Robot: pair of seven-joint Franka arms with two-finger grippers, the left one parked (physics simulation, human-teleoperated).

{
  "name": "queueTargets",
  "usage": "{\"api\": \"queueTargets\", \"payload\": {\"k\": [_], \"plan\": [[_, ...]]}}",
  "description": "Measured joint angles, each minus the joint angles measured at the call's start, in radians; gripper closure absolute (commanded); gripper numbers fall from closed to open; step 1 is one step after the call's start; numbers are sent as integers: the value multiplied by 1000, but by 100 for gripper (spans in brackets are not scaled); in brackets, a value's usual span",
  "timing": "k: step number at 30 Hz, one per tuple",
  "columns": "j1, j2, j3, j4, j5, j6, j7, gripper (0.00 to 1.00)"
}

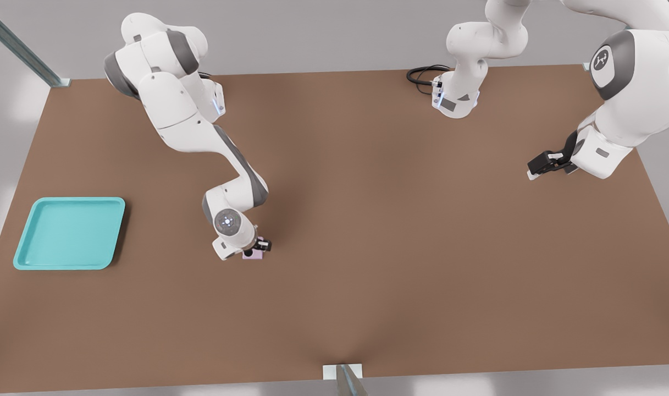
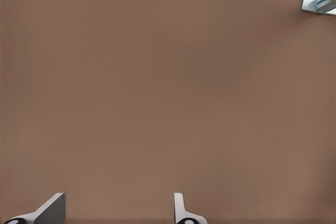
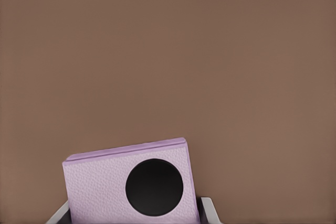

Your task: Keep left arm still and place phone on the tray with right arm

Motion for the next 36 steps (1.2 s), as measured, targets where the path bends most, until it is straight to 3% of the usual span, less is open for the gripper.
{"api": "queueTargets", "payload": {"k": [6, 11, 17, 20, 21, 23, 26, 29, 33, 36], "plan": [[-110, -121, 1, -5, -12, -79, -13, 22], [-352, -244, 1, -86, -12, -142, -113, 22], [-679, -281, -3, -118, -7, -161, -342, 22], [-771, -221, -16, -104, -7, -140, -471, 21], [-805, -199, -19, -93, -7, -132, -514, 18], [-859, -153, -21, -68, -11, -117, -599, 0], [-920, -117, 10, -17, -13, -102, -720, 0], [-809, -261, 22, -8, -9, -126, -796, 0], [-380, -559, -80, 0, -7, -238, -798, 0], [-199, -462, -95, 355, 7, -446, -765, 0]]}}
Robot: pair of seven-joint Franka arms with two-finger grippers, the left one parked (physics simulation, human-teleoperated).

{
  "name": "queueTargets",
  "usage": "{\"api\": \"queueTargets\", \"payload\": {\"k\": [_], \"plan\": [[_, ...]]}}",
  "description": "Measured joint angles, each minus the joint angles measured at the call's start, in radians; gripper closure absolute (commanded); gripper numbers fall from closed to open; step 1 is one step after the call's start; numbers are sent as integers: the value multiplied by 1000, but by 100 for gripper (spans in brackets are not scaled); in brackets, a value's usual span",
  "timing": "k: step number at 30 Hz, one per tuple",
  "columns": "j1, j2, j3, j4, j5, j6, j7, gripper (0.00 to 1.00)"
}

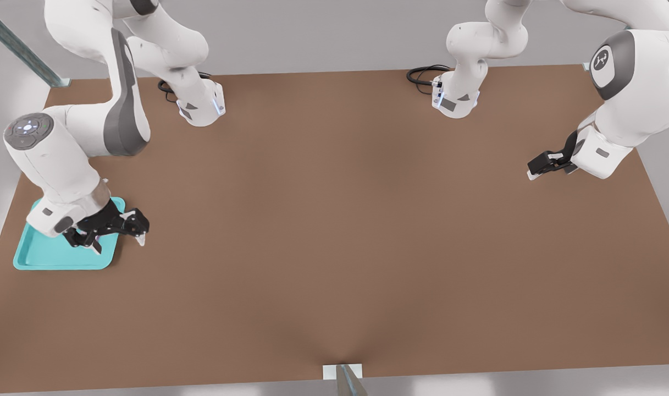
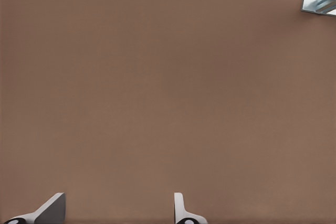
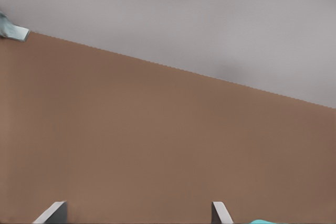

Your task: Keep left arm still and place phone on the tray with right arm

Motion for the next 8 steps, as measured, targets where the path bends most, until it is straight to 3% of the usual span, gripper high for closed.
{"api": "queueTargets", "payload": {"k": [3, 8], "plan": [[-32, 63, -10, 138, 19, -172, 27, 0], [-23, 13, -26, 63, 31, -301, 55, 0]]}}
